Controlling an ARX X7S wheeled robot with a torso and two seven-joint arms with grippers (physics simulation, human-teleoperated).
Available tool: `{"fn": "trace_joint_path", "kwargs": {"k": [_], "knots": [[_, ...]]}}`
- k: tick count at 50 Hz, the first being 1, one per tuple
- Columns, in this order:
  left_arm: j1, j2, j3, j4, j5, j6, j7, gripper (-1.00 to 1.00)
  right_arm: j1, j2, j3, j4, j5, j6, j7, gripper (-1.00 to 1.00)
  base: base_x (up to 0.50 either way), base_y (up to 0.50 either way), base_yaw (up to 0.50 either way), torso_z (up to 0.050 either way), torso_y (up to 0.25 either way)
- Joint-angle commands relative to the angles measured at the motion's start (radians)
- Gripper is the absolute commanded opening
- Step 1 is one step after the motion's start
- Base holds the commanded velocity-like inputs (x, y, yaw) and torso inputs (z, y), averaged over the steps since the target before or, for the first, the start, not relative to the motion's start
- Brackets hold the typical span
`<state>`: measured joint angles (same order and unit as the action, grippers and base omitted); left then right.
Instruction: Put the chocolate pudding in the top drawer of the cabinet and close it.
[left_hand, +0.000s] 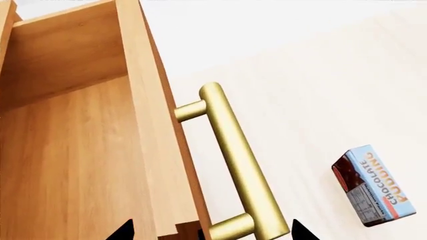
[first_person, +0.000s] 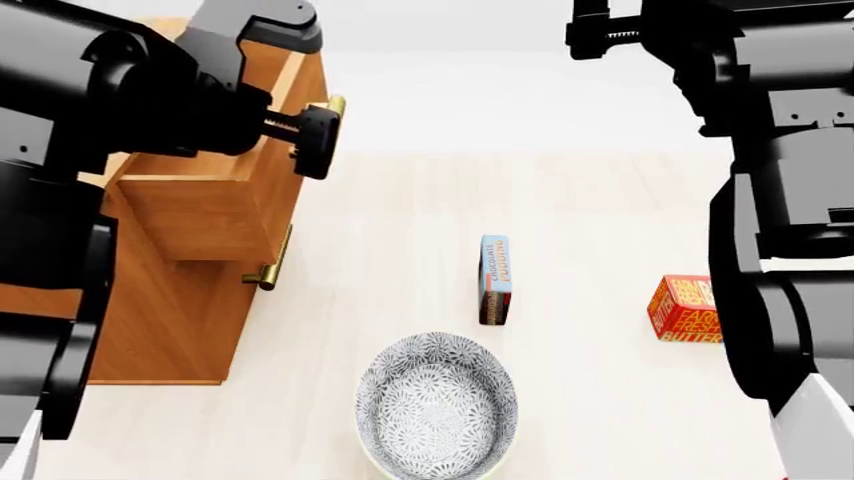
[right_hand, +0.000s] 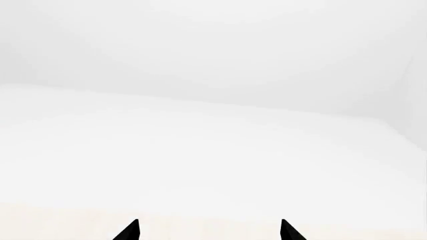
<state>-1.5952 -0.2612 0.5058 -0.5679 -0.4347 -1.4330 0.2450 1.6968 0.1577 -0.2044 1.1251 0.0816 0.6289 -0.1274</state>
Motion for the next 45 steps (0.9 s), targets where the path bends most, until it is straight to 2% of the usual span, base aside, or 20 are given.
{"fn": "trace_joint_path", "kwargs": {"k": [1, 18, 45], "knots": [[0.036, 0.013, 0.010, 0.017, -0.010, -0.017, -0.002, 1.00, 0.001, 0.000, -0.004, 0.001, 0.001, 0.001, 0.002, 1.00, 0.00, 0.00, 0.00, 0.000, 0.000], [0.030, 0.077, 0.011, 0.109, -0.064, -0.072, -0.009, 1.00, -0.003, 0.006, -0.007, -0.023, 0.005, 0.017, 0.004, 1.00, 0.00, 0.00, 0.00, 0.000, -0.001], [0.041, 0.158, 0.022, 0.127, -0.122, -0.068, -0.027, 1.00, 0.001, 0.020, -0.018, -0.062, 0.005, 0.053, 0.004, 1.00, 0.00, 0.00, 0.00, 0.000, 0.000]]}}
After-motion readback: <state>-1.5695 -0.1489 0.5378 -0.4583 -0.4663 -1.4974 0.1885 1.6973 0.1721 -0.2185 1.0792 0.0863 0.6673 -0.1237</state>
